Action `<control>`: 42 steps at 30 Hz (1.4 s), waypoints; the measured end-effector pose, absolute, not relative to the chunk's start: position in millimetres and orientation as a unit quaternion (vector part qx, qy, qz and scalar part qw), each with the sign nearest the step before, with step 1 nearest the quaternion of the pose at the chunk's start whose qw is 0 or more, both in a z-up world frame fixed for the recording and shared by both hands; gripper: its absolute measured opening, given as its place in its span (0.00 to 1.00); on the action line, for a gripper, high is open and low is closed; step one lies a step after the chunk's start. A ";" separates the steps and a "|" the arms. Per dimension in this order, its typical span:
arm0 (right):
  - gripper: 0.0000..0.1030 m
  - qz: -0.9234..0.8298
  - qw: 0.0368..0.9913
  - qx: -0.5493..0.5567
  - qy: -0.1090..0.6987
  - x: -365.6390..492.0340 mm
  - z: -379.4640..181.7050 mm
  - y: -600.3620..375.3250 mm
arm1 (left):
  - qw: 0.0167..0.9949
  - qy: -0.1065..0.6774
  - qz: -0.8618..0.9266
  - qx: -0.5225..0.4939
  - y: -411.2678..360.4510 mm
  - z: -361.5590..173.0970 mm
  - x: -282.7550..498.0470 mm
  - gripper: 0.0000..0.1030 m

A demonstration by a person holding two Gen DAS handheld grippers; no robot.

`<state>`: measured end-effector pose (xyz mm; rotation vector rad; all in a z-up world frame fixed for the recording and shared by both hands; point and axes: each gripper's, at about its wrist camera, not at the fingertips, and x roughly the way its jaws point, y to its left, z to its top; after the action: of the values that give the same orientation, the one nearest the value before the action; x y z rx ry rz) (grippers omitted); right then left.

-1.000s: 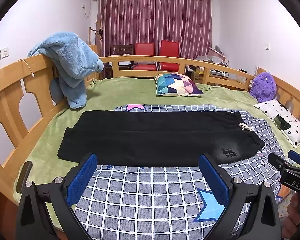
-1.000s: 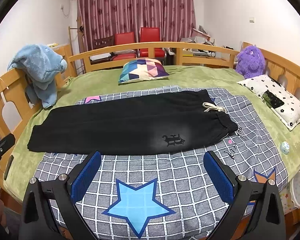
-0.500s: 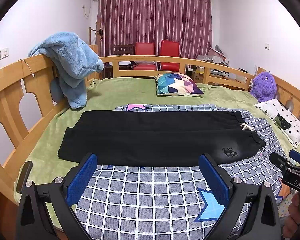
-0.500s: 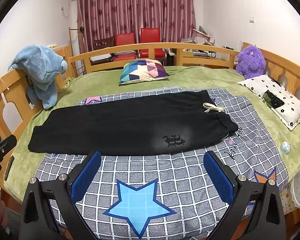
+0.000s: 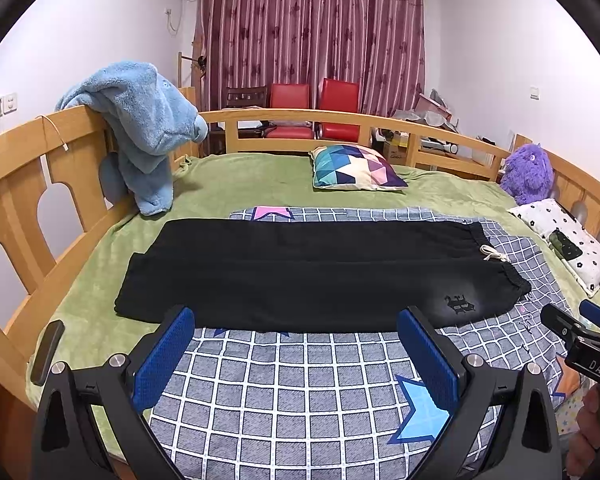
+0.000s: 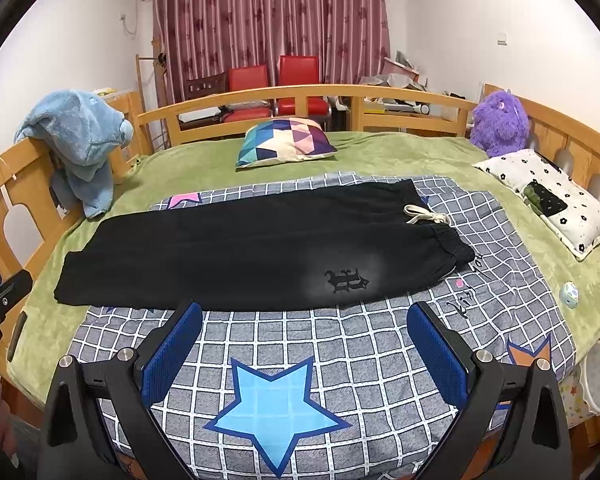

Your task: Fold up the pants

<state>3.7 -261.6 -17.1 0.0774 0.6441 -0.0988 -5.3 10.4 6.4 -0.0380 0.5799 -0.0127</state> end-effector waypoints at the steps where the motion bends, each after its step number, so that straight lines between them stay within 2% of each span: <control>1: 0.98 -0.048 0.946 0.039 0.317 3.8 -17.3 -261.7 | 0.958 0.285 -0.007 -0.018 10.3 6.5 -5.6 0.99; 33: 0.98 -0.050 0.941 0.040 0.333 29.9 -49.7 -264.5 | 0.953 0.301 0.000 -0.028 23.6 -3.7 18.2 0.99; 37: 0.98 -0.040 0.943 0.053 0.326 33.8 -34.2 -265.8 | 0.953 0.297 -0.020 -0.050 38.5 22.5 21.4 0.98; 42: 0.98 -0.007 0.953 0.053 0.300 36.9 11.3 -281.5 | 0.959 0.282 0.002 -0.030 63.3 47.0 28.1 0.98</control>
<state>36.9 -281.5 11.3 0.1072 0.6088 -0.0143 28.1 63.3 47.0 -0.0613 0.5720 0.0042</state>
